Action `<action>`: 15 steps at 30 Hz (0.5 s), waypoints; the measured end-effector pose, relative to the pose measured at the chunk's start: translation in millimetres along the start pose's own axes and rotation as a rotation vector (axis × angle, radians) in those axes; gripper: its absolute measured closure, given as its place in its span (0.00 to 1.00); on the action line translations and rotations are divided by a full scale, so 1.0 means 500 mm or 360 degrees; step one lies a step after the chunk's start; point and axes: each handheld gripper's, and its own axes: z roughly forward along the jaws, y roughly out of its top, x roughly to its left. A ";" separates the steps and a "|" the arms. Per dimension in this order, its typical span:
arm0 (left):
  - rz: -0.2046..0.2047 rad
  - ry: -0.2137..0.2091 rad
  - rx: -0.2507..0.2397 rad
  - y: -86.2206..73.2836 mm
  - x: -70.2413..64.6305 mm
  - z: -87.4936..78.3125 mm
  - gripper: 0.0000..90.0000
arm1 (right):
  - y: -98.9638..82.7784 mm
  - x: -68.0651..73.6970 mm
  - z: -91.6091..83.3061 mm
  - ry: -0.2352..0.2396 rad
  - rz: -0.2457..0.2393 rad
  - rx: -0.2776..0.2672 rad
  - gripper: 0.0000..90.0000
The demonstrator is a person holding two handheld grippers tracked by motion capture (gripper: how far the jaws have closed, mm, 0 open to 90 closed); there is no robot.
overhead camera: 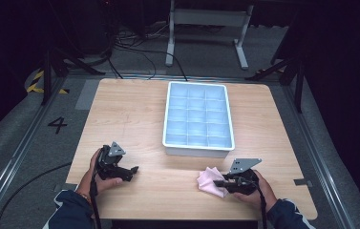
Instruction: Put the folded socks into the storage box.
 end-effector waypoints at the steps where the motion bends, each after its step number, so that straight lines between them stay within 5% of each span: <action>1: 0.0001 -0.0002 -0.0002 0.000 0.000 0.000 0.00 | 0.000 -0.001 -0.002 -0.0006 -0.0004 -0.0002 0.83; 15: 0.0005 -0.0016 -0.0005 0.000 0.001 0.001 0.00 | -0.011 -0.018 -0.047 -0.0022 -0.0009 -0.0082 0.84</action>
